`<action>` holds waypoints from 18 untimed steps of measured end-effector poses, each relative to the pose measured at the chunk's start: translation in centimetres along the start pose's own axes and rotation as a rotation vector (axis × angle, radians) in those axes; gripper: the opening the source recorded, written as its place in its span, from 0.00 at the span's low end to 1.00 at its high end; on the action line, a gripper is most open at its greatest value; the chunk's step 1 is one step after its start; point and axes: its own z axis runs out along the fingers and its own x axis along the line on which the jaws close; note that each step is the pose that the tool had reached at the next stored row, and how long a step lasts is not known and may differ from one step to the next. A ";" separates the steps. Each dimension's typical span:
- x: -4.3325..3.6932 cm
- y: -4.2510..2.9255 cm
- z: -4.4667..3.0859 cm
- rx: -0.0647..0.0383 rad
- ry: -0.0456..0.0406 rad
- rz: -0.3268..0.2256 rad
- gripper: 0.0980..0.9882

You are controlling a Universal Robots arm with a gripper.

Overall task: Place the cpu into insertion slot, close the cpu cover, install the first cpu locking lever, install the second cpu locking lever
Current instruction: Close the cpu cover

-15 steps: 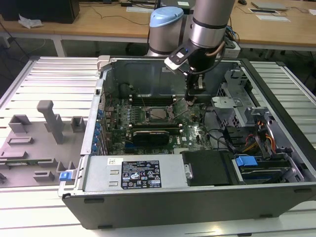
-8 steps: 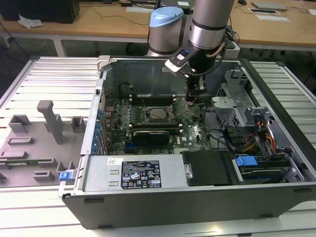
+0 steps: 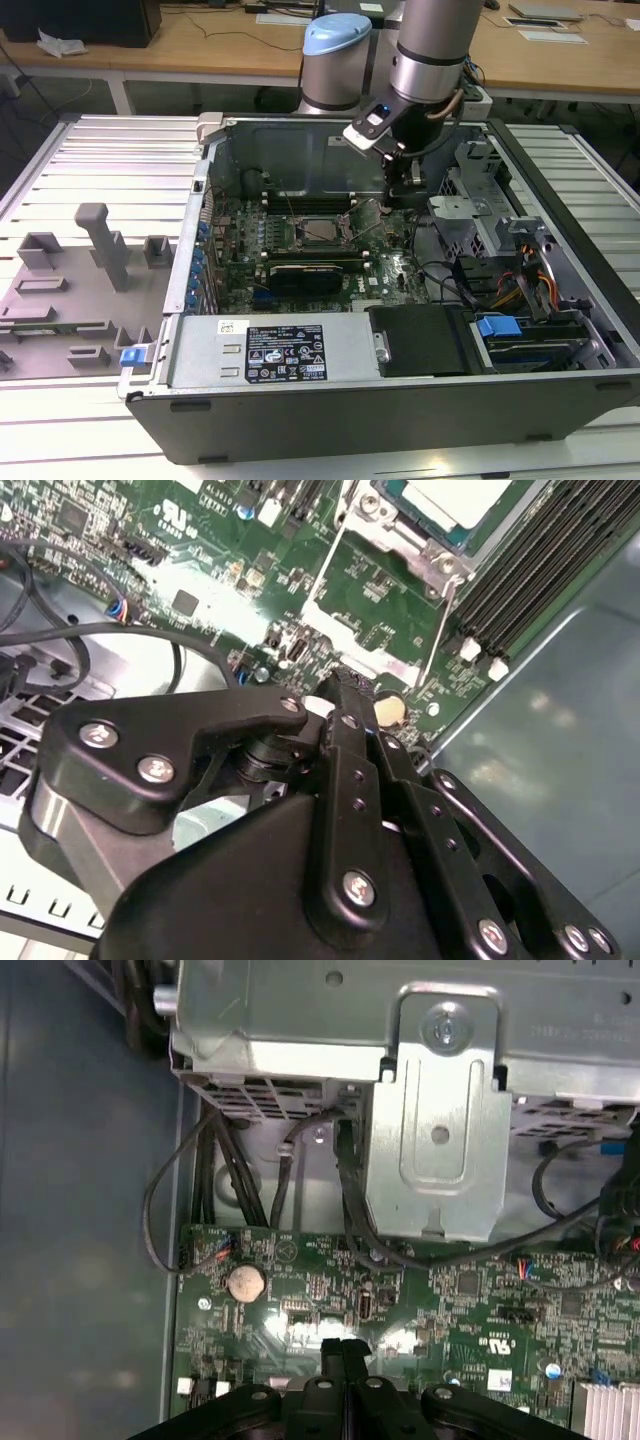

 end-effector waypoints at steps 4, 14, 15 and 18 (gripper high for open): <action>-0.02 0.06 0.78 0.000 0.0025 0.006 0.01; 0.02 0.06 1.44 -0.001 0.0082 0.013 0.01; 0.02 0.06 1.44 0.000 0.0081 0.013 0.01; 0.01 0.13 1.47 0.037 0.0105 0.014 0.01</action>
